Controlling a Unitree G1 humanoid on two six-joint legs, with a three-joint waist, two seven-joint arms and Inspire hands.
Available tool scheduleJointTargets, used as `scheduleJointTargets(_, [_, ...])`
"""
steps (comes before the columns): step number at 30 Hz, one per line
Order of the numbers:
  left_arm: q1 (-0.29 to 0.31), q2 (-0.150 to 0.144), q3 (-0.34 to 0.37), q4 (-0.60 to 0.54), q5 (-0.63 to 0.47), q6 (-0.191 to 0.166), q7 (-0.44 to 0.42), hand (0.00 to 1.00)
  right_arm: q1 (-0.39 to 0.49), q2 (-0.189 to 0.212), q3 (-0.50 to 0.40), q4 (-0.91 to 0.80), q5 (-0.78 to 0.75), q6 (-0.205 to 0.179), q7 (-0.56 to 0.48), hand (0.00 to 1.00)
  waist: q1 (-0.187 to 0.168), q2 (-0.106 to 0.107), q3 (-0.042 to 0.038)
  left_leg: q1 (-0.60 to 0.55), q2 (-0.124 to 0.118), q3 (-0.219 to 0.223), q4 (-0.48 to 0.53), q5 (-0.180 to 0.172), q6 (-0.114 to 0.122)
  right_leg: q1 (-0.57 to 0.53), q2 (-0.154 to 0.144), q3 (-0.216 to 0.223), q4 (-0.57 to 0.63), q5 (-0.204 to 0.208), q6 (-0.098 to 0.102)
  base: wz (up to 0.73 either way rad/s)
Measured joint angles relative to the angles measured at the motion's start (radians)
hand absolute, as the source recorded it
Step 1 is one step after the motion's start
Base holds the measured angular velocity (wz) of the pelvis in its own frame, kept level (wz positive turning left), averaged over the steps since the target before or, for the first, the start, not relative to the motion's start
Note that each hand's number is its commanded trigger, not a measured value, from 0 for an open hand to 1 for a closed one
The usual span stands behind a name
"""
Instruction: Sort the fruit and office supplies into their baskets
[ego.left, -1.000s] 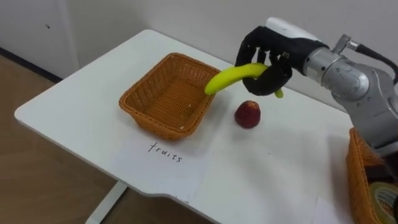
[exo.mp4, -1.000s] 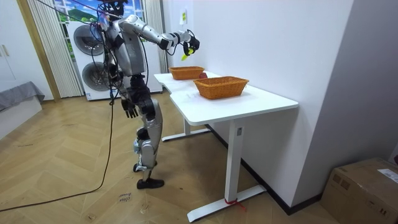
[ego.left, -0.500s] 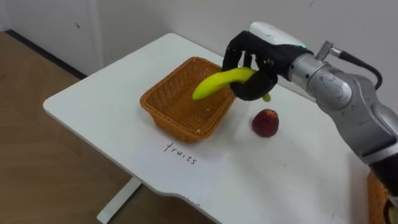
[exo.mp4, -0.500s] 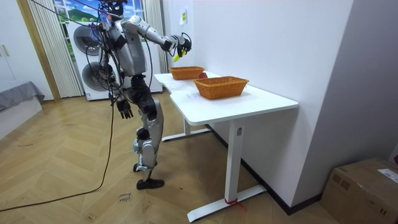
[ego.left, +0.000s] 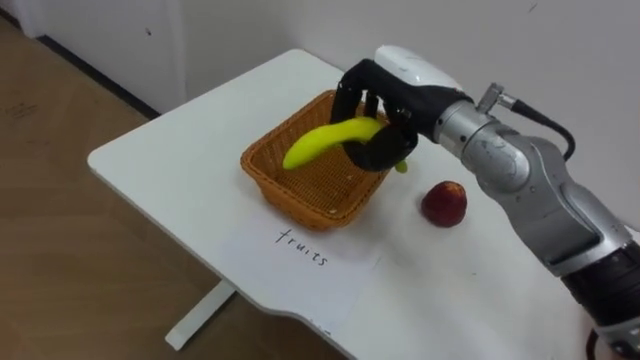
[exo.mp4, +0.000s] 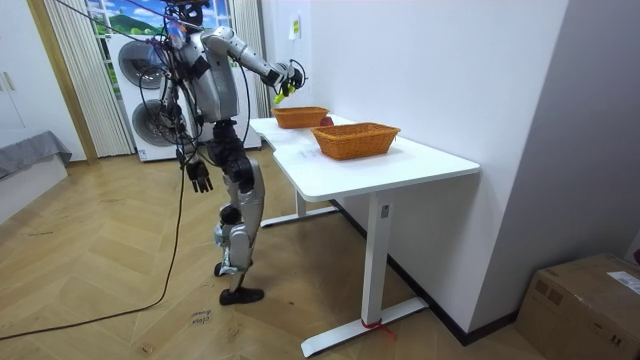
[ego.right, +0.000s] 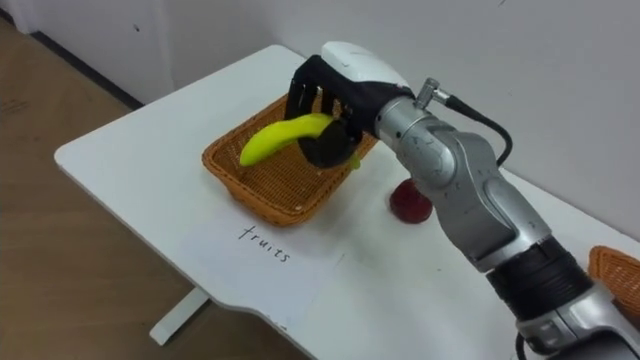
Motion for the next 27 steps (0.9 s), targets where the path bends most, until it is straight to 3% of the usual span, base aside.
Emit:
scheduleJointTargets(10, [0.001,0.000,0.001,-0.002,-0.007,-0.001,0.001,0.00,0.010,0.000,0.000,0.044,-0.035,0.002,-0.020,0.00,-0.003,0.012,0.0087,-0.001,0.000,-0.006,-0.001,0.000,0.000,0.005,0.000,-0.013,-0.001,0.000,0.000,0.02])
scheduleJointTargets(22, [0.001,-0.001,0.000,-0.012,-0.008,-0.001,-0.001,0.00,0.015,0.000,0.024,0.064,-0.034,0.004,-0.020,0.00,-0.002,0.011,0.0070,0.006,0.000,-0.005,0.004,0.000,0.000,0.013,0.002,-0.004,-0.002,0.000,0.000,0.00])
scheduleJointTargets(27, [0.000,-0.001,0.000,-0.012,-0.008,-0.001,-0.003,0.00,0.016,0.000,0.026,0.062,-0.034,0.003,-0.020,0.00,-0.002,0.011,-0.0001,0.011,0.000,-0.004,0.002,0.000,0.000,0.016,0.002,0.004,-0.002,0.000,0.000,0.00])
